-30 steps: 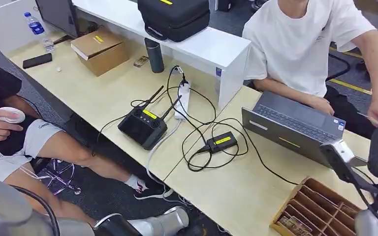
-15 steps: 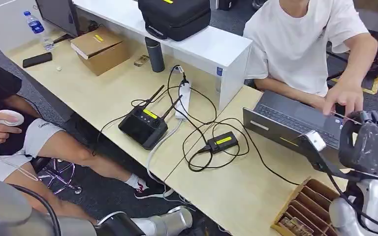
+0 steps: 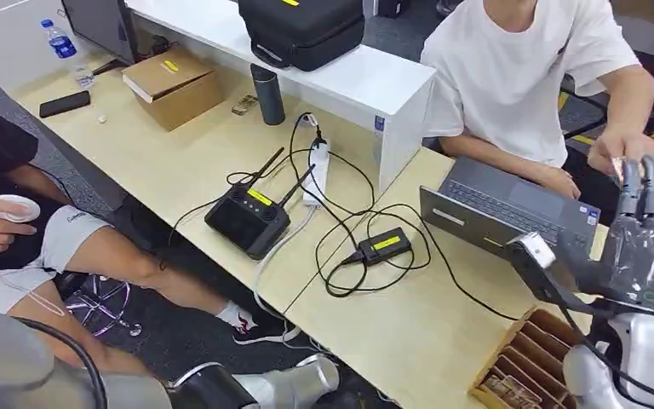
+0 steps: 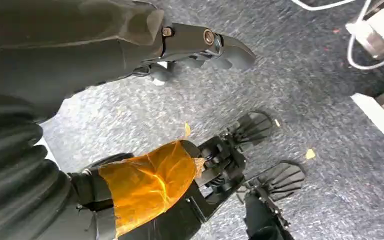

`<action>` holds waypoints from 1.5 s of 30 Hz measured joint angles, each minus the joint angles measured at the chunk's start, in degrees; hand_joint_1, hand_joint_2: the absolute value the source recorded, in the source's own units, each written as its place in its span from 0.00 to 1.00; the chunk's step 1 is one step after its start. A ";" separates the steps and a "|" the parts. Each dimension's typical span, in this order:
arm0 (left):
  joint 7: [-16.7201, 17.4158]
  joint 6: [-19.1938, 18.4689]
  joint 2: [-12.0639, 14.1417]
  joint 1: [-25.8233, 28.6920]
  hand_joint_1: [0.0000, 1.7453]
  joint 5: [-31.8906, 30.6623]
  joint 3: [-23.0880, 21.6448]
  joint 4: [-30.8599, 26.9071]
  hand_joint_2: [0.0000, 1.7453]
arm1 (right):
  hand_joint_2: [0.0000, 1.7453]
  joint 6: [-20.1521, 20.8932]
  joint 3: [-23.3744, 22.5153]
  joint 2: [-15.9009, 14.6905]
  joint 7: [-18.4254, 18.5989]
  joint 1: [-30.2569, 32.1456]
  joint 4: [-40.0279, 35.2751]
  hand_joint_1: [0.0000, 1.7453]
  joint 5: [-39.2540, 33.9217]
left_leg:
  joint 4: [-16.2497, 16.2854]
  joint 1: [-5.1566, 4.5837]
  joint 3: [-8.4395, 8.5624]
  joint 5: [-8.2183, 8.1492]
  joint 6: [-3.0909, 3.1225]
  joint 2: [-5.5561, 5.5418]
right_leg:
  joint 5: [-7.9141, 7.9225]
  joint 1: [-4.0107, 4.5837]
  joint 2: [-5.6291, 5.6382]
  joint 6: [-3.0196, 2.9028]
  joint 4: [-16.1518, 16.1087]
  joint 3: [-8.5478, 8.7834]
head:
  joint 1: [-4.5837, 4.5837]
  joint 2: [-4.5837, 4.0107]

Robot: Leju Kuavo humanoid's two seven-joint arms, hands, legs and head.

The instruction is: Pass the card to the sensor for recognition and then transmit it.

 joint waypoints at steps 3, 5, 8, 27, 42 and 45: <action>0.64 0.04 -0.22 -0.80 0.00 0.42 0.02 1.06 1.00 | 1.00 0.00 0.33 0.59 -0.09 -0.01 0.26 0.00 -0.15 | 0.00 0.01 -0.04 0.04 0.03 -0.03 | 0.04 0.00 -0.04 0.01 0.00 -0.05 | 0.02 0.00; 0.64 0.33 -0.31 -1.04 0.00 0.46 0.02 1.54 1.00 | 1.00 -0.04 0.44 0.84 -0.15 -0.02 0.42 0.00 -0.61 | 0.00 0.01 -0.06 0.05 0.04 -0.05 | 0.04 0.00 -0.07 0.01 0.02 -0.05 | -0.02 0.00; 0.66 0.68 -0.44 -1.31 0.00 0.46 0.04 2.04 1.00 | 1.00 -0.26 0.66 0.86 -0.52 0.00 0.55 0.00 -1.66 | 0.00 0.00 -0.06 0.06 0.04 -0.04 | 0.04 -0.01 -0.06 0.02 0.02 -0.05 | 0.00 0.00; -1.13 1.97 -0.22 -1.36 0.00 2.01 1.40 3.00 1.00 | 1.00 -3.13 0.57 -3.54 -5.97 6.68 -7.22 0.00 -9.53 | 0.02 -0.03 -0.06 0.02 0.03 0.12 | 0.05 0.01 0.15 0.02 -0.01 -0.12 | 0.00 0.00; -6.95 3.39 2.65 -0.58 0.00 5.88 6.60 3.07 1.00 | 1.00 -3.47 -3.98 -15.54 -13.38 27.88 -30.69 0.00 -16.00 | -0.01 0.03 -0.08 -0.07 -0.03 0.09 | 0.02 0.14 0.16 0.00 -0.01 -0.14 | 0.00 0.00; -8.04 3.37 3.06 -0.25 0.00 5.88 7.52 3.07 1.00 | 1.00 -3.28 -5.35 -16.94 -14.40 31.78 -33.88 0.00 -16.22 | -0.01 0.03 -0.06 -0.06 -0.03 0.09 | 0.02 0.14 0.15 0.00 -0.01 -0.12 | 0.00 0.00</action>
